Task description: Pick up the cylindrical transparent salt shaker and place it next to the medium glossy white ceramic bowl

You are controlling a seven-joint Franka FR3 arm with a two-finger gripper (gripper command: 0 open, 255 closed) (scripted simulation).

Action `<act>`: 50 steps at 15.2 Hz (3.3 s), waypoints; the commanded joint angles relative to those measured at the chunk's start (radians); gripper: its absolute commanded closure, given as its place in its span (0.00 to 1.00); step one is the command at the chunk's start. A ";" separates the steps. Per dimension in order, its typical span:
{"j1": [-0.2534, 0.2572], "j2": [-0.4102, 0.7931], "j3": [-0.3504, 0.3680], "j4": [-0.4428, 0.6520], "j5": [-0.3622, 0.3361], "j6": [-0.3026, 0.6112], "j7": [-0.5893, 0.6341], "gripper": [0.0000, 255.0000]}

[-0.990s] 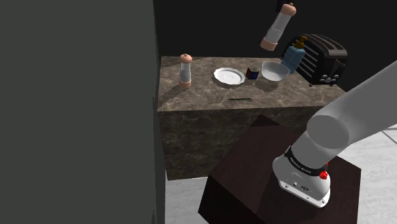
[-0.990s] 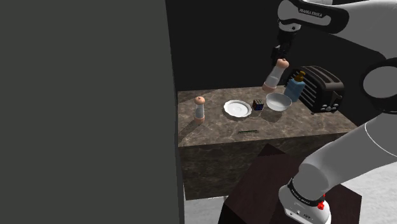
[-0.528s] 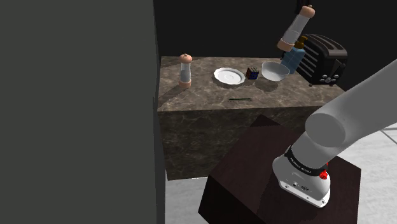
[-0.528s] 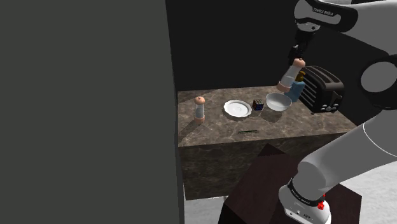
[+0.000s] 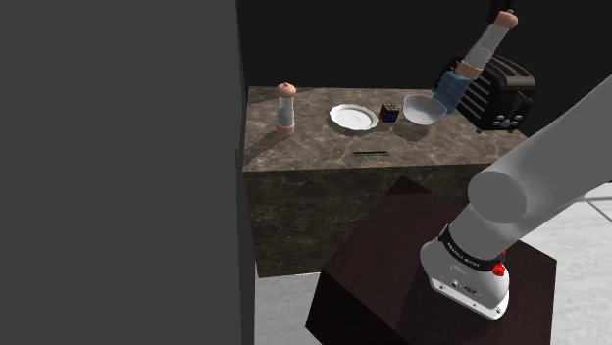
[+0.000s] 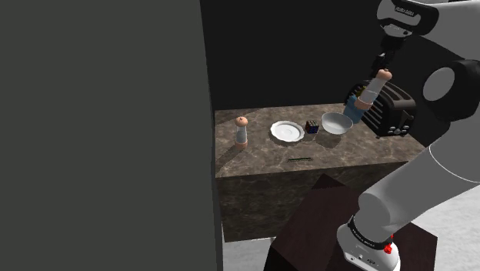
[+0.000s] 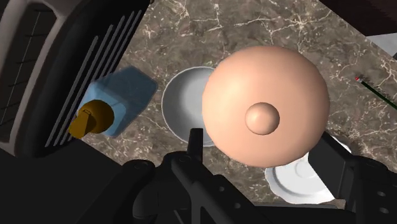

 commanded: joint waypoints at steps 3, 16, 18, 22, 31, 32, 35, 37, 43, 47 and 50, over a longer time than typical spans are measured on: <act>-0.026 0.031 -0.044 0.004 0.019 0.027 -0.072 1.00; -0.029 -0.008 -0.041 -0.209 -0.006 0.206 -0.050 1.00; -0.030 -0.010 -0.041 -0.237 -0.008 0.233 -0.048 1.00; -0.032 -0.010 -0.044 -0.291 -0.009 0.287 -0.046 1.00; -0.035 0.006 -0.053 -0.398 -0.005 0.407 -0.049 1.00; -0.035 0.009 -0.054 -0.409 -0.004 0.421 -0.050 1.00; -0.036 0.019 -0.058 -0.440 0.001 0.461 -0.053 1.00; -0.036 0.027 -0.061 -0.460 0.005 0.488 -0.056 1.00; -0.037 0.059 -0.069 -0.515 0.023 0.569 -0.068 1.00; -0.038 0.085 -0.074 -0.547 0.040 0.623 -0.080 1.00; -0.038 0.097 -0.076 -0.559 0.048 0.645 -0.086 1.00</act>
